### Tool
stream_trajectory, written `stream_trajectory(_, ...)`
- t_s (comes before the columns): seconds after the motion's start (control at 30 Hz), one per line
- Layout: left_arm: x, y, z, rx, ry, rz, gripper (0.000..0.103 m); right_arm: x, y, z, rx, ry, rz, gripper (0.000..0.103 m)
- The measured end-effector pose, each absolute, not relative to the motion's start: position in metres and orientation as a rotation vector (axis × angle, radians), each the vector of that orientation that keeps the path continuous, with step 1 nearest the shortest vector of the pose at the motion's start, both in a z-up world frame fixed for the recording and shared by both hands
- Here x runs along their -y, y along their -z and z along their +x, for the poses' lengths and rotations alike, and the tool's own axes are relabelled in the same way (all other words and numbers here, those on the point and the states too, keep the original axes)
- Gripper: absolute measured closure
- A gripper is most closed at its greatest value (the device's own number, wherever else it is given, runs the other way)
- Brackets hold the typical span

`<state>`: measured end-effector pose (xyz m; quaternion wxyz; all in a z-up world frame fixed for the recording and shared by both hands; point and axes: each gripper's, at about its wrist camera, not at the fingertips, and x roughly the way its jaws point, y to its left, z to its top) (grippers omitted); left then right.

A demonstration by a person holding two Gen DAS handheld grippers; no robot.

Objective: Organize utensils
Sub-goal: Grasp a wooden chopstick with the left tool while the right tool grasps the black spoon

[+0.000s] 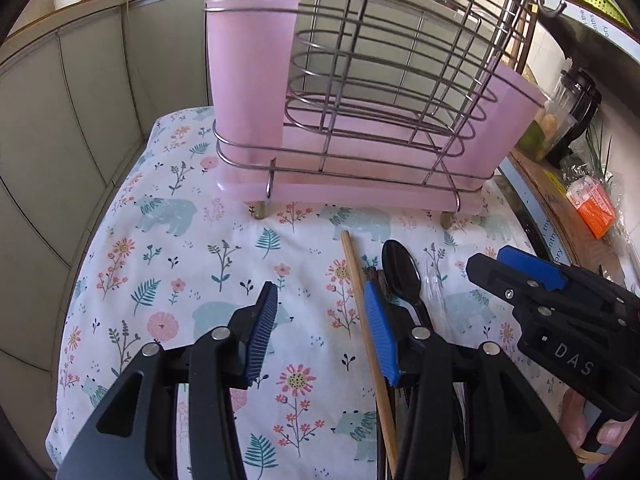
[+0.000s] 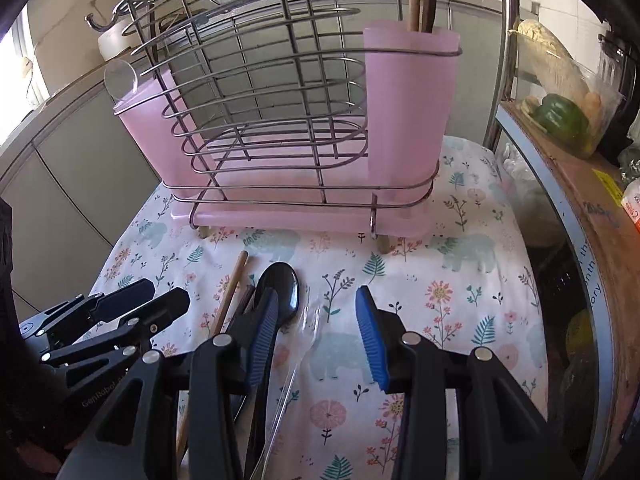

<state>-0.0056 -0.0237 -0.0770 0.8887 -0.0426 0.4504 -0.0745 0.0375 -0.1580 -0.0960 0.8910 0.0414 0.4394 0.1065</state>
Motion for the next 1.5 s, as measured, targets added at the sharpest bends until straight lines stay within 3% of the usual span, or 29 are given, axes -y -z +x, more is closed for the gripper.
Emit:
stream_trajectory(0.9, 0.031, 0.100, -0.004, -1.022, 0.173, -0.044, 0.057, 0.166, 0.121, 0.053, -1.012, -0.260, 0.160, 0.064)
stream_trajectory(1.1, 0.010, 0.092, 0.007, -1.020, 0.202, -0.123, 0.058, 0.178, 0.128, 0.066, -1.070, -0.309, 0.281, 0.066)
stream_trajectory(1.23, -0.009, 0.089, 0.016, -1.053, 0.229, -0.220, 0.066, 0.178, 0.134, 0.079, -1.123, -0.351, 0.333, 0.067)
stream_trajectory(1.5, -0.011, 0.086, 0.044, -1.149, 0.330, -0.279, 0.068, 0.148, 0.142, 0.100, -1.146, -0.374, 0.249, 0.069)
